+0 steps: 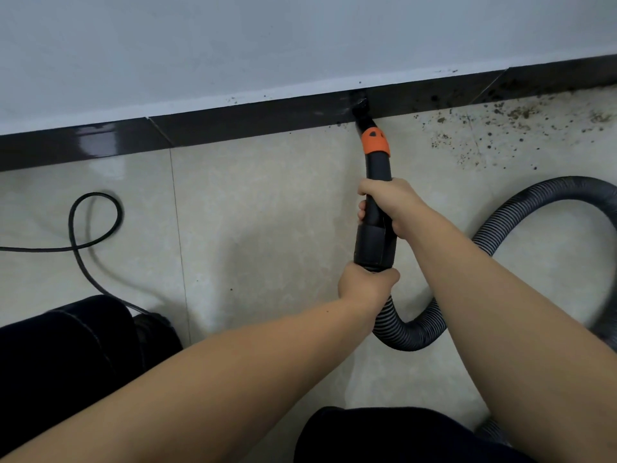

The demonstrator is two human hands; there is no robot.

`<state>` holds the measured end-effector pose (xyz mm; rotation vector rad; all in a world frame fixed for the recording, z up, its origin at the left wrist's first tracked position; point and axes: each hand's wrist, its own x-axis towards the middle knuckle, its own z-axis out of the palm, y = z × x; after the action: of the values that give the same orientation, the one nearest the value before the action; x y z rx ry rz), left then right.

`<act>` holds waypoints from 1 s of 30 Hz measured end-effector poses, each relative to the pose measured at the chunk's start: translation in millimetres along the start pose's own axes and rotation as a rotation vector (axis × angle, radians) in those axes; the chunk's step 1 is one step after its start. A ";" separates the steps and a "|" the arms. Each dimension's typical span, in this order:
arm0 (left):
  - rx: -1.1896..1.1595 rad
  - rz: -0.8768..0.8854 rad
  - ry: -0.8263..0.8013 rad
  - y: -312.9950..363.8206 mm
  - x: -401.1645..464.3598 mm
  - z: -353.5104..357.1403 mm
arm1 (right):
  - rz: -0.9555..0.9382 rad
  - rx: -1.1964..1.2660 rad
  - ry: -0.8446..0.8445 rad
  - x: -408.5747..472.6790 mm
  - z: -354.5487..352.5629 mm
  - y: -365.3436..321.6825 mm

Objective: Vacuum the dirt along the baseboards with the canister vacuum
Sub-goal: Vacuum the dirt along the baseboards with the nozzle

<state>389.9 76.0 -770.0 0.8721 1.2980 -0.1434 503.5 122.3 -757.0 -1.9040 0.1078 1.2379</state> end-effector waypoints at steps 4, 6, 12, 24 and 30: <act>-0.029 -0.015 0.045 -4.5 -4.7 -12.0 | -0.005 -0.039 -0.035 -6.2 17.5 2.1; -0.041 -0.013 0.064 -5.9 -6.0 -19.4 | -0.012 -0.058 -0.047 -8.7 27.2 3.0; -0.080 -0.018 0.105 -11.0 -11.0 -38.6 | -0.023 -0.113 -0.076 -14.6 53.1 5.4; -0.208 -0.030 0.177 -16.7 -24.4 -61.3 | -0.032 -0.237 -0.207 -27.4 91.3 5.8; -0.161 -0.044 0.119 -24.8 -33.5 -45.0 | -0.008 -0.221 -0.179 -34.9 64.9 12.9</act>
<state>331.0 75.2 -752.8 0.7232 1.4196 -0.0209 433.2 146.0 -747.5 -1.9656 -0.1361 1.4584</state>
